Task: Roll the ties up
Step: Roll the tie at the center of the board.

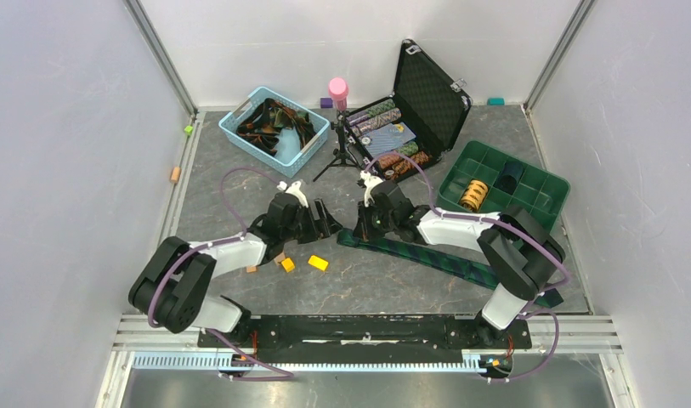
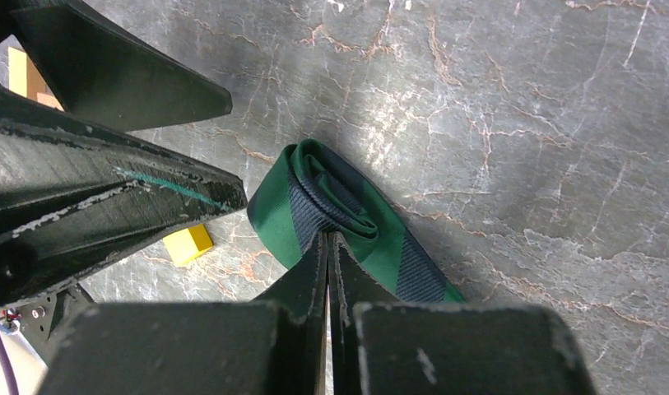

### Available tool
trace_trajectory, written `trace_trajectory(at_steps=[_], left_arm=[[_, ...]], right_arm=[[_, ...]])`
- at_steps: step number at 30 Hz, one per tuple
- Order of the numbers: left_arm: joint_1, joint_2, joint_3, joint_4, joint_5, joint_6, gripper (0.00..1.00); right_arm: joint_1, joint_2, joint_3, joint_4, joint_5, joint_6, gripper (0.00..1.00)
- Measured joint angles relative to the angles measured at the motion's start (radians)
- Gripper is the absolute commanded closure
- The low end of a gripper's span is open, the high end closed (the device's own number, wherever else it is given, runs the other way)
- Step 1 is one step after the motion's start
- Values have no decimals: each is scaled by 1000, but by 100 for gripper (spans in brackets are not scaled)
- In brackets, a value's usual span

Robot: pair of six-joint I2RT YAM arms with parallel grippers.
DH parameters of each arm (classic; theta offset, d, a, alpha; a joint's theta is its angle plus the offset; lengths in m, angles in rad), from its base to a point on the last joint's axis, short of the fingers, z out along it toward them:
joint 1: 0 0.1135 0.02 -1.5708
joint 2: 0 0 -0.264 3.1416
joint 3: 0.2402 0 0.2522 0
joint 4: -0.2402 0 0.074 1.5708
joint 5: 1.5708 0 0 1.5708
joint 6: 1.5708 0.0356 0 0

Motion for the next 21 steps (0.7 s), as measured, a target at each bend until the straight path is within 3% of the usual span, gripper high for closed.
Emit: trace_trajectory(at_steps=[21], left_arm=[[-52,166,-32,288,35,-150,33]], right_arm=[[-5,0,-23,4,4,7,100]])
